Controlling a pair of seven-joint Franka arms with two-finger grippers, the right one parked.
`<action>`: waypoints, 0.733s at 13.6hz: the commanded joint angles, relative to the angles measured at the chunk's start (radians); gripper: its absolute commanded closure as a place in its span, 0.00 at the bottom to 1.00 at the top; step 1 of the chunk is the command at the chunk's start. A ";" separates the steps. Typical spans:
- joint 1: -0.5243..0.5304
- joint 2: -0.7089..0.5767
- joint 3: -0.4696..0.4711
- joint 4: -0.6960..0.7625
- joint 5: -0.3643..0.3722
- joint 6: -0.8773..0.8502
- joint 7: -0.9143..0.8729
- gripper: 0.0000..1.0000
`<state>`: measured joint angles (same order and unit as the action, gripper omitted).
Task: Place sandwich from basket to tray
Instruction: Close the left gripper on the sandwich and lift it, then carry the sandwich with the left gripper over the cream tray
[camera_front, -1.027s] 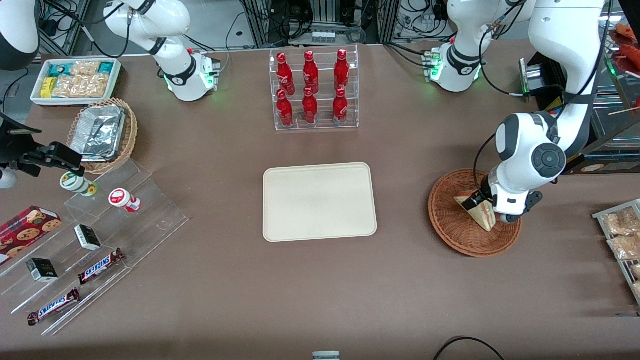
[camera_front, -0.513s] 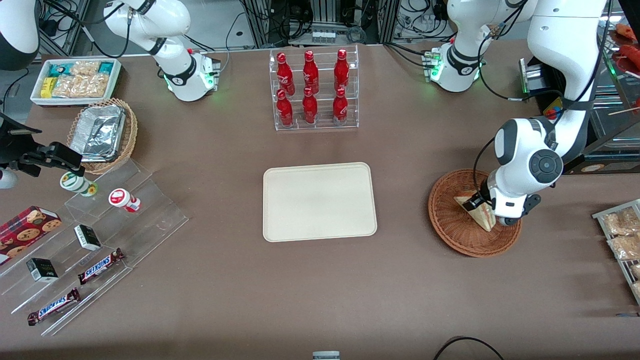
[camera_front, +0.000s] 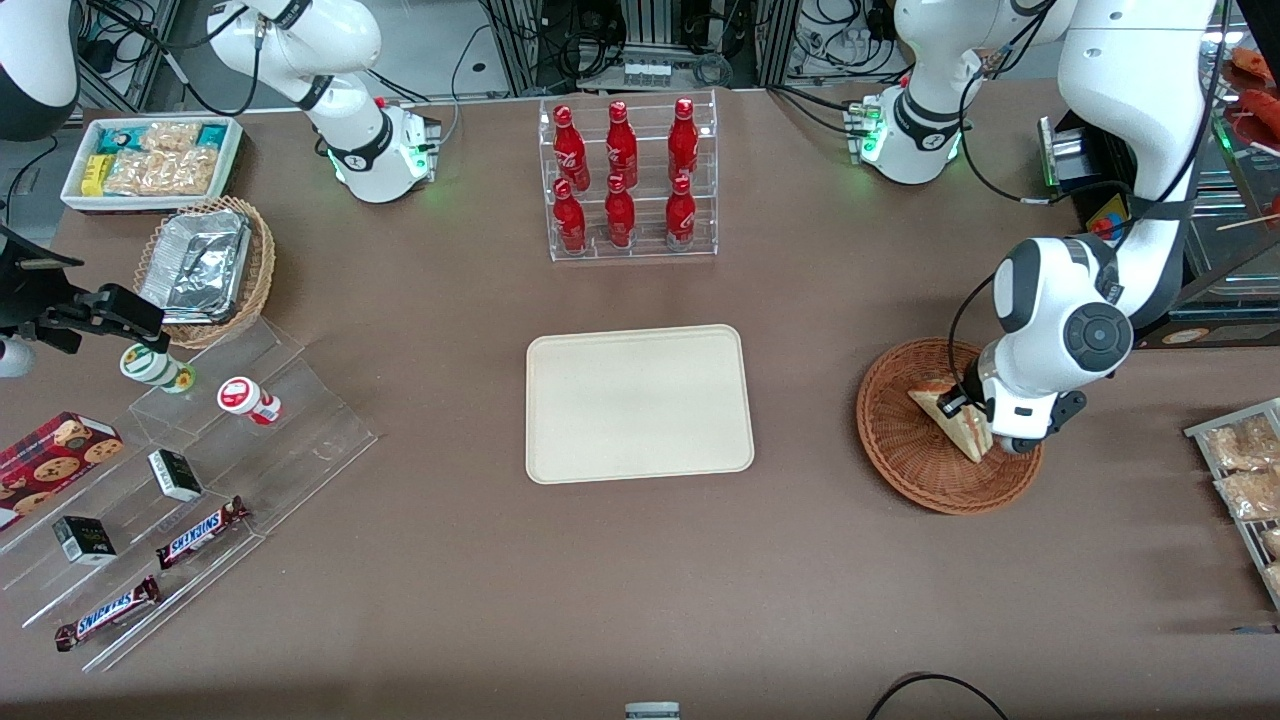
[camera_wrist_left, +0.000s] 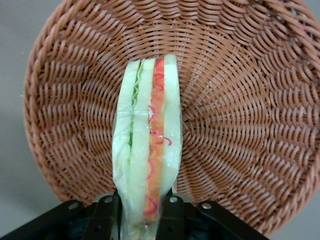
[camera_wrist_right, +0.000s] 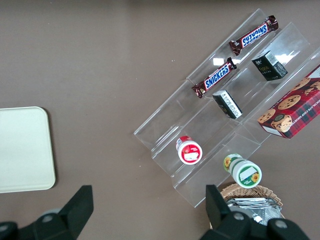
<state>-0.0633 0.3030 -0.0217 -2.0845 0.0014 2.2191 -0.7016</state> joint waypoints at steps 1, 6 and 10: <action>-0.013 -0.007 0.000 0.072 0.017 -0.097 0.005 1.00; -0.104 -0.038 -0.011 0.115 0.042 -0.142 0.014 1.00; -0.226 -0.015 -0.011 0.220 0.028 -0.251 0.017 1.00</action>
<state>-0.2353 0.2776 -0.0424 -1.9234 0.0253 2.0276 -0.6912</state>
